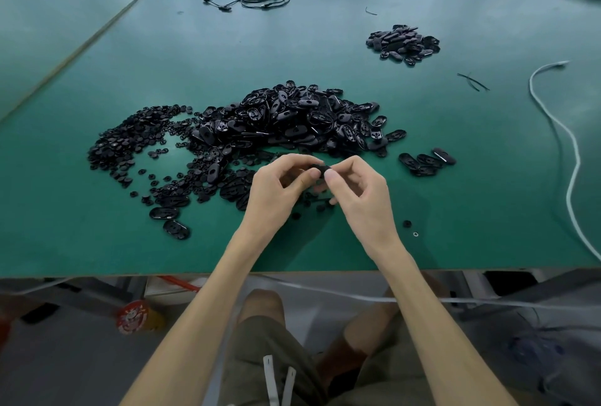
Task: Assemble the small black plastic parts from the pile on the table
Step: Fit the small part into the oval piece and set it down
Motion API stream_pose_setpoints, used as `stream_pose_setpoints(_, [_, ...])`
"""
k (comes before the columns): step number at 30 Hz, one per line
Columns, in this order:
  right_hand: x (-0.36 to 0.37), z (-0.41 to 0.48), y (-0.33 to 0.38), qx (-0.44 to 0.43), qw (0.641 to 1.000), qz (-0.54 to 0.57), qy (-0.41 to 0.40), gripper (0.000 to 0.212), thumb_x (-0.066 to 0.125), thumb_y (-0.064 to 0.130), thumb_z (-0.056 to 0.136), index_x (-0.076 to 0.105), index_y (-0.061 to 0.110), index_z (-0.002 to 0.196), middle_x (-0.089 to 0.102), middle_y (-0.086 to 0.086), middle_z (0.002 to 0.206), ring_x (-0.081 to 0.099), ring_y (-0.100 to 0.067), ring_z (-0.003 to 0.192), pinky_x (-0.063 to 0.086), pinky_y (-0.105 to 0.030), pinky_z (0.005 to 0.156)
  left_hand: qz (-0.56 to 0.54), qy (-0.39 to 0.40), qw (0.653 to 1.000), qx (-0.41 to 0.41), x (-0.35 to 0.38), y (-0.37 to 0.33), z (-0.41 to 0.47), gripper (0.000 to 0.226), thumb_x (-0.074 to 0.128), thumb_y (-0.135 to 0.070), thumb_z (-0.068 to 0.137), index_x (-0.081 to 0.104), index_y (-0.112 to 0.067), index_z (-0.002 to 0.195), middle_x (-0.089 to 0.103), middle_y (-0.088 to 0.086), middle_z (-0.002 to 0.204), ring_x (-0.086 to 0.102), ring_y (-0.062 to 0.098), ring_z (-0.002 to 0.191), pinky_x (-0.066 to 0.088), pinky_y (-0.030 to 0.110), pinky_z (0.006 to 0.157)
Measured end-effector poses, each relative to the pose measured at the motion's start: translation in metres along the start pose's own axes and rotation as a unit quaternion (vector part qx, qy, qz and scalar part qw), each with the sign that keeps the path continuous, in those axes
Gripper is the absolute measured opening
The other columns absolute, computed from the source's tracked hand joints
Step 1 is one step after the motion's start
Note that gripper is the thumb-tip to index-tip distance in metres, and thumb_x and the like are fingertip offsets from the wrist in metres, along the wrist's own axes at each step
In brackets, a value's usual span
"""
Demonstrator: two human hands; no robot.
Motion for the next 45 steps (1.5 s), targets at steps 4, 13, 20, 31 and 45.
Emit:
stream_pose_setpoints(4, [-0.002, 0.001, -0.003, 0.002, 1.000, 0.015, -0.010, 0.010, 0.065, 0.017, 0.103, 0.071, 0.015, 0.095, 0.077, 0.000, 0.089, 0.076, -0.015, 0.087, 0.060, -0.030, 0.068, -0.007, -0.008, 1.000, 0.003, -0.003, 0.003, 0.000, 0.010, 0.079, -0.017, 0.092, 0.075, -0.015, 0.102, 0.075, 0.002, 0.087, 0.068, 0.015, 0.076, 0.053, 0.027, 0.068])
stream_pose_setpoints(13, [-0.007, 0.002, -0.011, 0.024, 0.999, -0.003, -0.031, 0.009, 0.072, 0.025, 0.098, 0.079, 0.019, 0.096, 0.077, 0.006, 0.085, 0.072, -0.016, 0.083, 0.060, -0.043, 0.078, -0.078, -0.011, 0.997, 0.005, -0.005, 0.003, 0.000, 0.010, 0.076, -0.016, 0.094, 0.075, -0.014, 0.105, 0.076, 0.001, 0.088, 0.071, 0.016, 0.073, 0.054, 0.024, 0.071])
stream_pose_setpoints(20, [0.000, 0.001, -0.008, 0.021, 0.999, -0.044, -0.001, 0.011, 0.077, 0.026, 0.095, 0.080, 0.016, 0.092, 0.076, 0.008, 0.083, 0.069, -0.008, 0.079, 0.052, -0.024, 0.078, -0.129, -0.039, 0.991, -0.019, -0.010, 0.011, 0.001, 0.021, 0.074, -0.012, 0.096, 0.071, -0.008, 0.117, 0.074, 0.003, 0.090, 0.069, 0.015, 0.075, 0.056, 0.026, 0.068])
stream_pose_setpoints(31, [0.013, 0.000, -0.006, -0.005, 0.993, -0.103, 0.050, 0.015, 0.077, 0.027, 0.094, 0.076, 0.030, 0.080, 0.073, 0.010, 0.078, 0.065, -0.008, 0.074, 0.048, -0.019, 0.071, -0.130, -0.012, 0.991, -0.040, -0.002, 0.015, 0.001, 0.002, 0.074, -0.016, 0.096, 0.076, -0.017, 0.096, 0.072, -0.006, 0.071, 0.062, 0.007, 0.060, 0.052, 0.019, 0.062])
stream_pose_setpoints(45, [0.002, 0.002, -0.004, 0.013, 1.000, -0.007, 0.001, 0.006, 0.071, 0.016, 0.098, 0.074, 0.017, 0.104, 0.078, 0.005, 0.086, 0.074, -0.014, 0.079, 0.056, -0.027, 0.074, -0.117, 0.013, 0.993, -0.018, 0.000, 0.011, 0.002, 0.018, 0.073, -0.002, 0.094, 0.076, -0.004, 0.111, 0.078, 0.006, 0.088, 0.071, 0.017, 0.072, 0.058, 0.027, 0.068])
Point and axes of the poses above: each hand's wrist, its own z-axis towards the middle knuckle, its own x-axis out of the palm, y = z × x, the point moved 10 cm from there along z, towards the middle knuckle
